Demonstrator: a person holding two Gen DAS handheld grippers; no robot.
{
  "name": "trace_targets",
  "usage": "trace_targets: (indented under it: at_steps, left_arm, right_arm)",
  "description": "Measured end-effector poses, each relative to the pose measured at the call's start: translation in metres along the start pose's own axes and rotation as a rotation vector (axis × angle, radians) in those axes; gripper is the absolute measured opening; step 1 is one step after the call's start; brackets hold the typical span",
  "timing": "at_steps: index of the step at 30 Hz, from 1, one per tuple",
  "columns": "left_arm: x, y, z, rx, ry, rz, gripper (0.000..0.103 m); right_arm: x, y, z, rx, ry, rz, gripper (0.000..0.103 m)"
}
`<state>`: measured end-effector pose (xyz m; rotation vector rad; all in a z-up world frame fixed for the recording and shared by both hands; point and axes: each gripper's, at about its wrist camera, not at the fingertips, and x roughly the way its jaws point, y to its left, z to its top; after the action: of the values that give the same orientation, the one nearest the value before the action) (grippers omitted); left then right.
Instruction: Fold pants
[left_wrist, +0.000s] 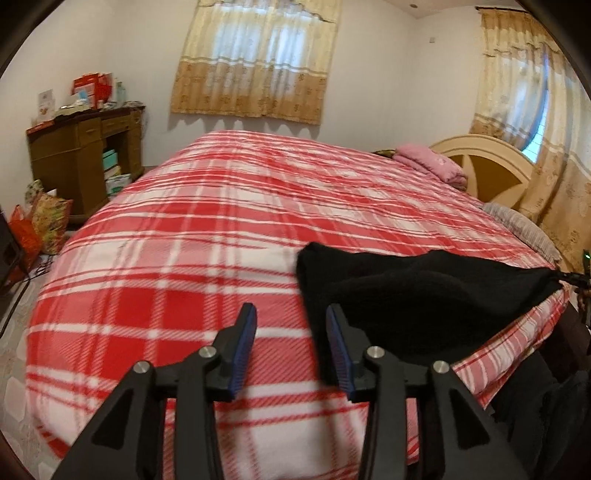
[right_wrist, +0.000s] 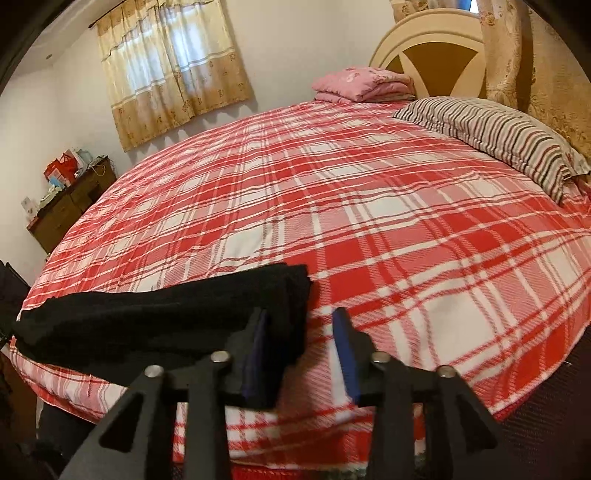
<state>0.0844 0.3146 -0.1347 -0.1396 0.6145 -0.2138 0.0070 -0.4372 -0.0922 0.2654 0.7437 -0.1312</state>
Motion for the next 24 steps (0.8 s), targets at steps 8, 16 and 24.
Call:
trace_targets:
  at_steps: [8,16,24]
  left_arm:
    - [-0.02,0.023,-0.008,-0.127,-0.043,0.072,0.041]
    - [-0.021,-0.015,0.004,-0.091,-0.057,0.029,0.057]
    - [0.011,-0.064,0.004,-0.037,-0.011,-0.04,0.057]
  right_arm:
    - [-0.039,0.005,0.005,0.044,-0.105,-0.034,0.04]
    - [-0.051,0.122,0.021,-0.198,-0.123,0.079,0.047]
    - [0.028,0.275,-0.021,-0.459,0.054,0.247,0.048]
